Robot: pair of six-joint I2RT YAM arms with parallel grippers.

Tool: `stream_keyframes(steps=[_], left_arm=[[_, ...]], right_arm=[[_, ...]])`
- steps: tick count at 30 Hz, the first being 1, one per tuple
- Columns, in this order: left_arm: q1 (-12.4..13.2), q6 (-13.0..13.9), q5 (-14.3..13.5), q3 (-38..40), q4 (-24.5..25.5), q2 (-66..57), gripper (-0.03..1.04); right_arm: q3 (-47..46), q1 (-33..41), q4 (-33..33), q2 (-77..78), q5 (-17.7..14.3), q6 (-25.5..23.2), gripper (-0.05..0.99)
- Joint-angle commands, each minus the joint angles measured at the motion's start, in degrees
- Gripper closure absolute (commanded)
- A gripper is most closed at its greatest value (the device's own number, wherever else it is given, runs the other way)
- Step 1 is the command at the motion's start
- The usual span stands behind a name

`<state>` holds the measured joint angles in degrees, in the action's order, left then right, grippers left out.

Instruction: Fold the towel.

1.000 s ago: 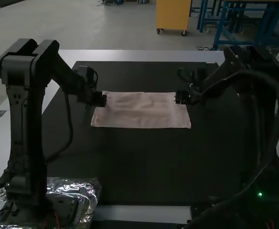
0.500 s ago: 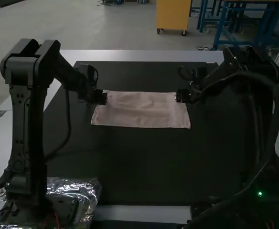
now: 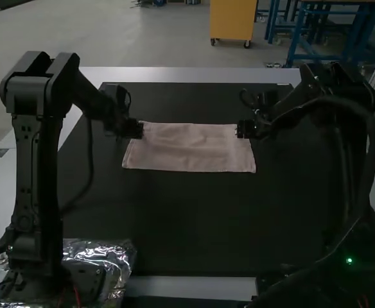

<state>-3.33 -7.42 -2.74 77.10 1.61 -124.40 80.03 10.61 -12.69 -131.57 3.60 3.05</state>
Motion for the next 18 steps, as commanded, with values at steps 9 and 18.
stream_keyframes(steps=[9, 18], left_arm=[[0.61, -1.02, 0.72, 3.41, -2.40, 2.76, 0.06], [0.34, -0.84, 0.63, 4.29, -1.87, -1.20, 0.06]], right_arm=[[1.09, 0.02, 0.73, -0.62, 0.36, -0.06, 0.03], [0.74, 0.02, 1.97, -0.71, 0.54, 0.29, 0.03]])
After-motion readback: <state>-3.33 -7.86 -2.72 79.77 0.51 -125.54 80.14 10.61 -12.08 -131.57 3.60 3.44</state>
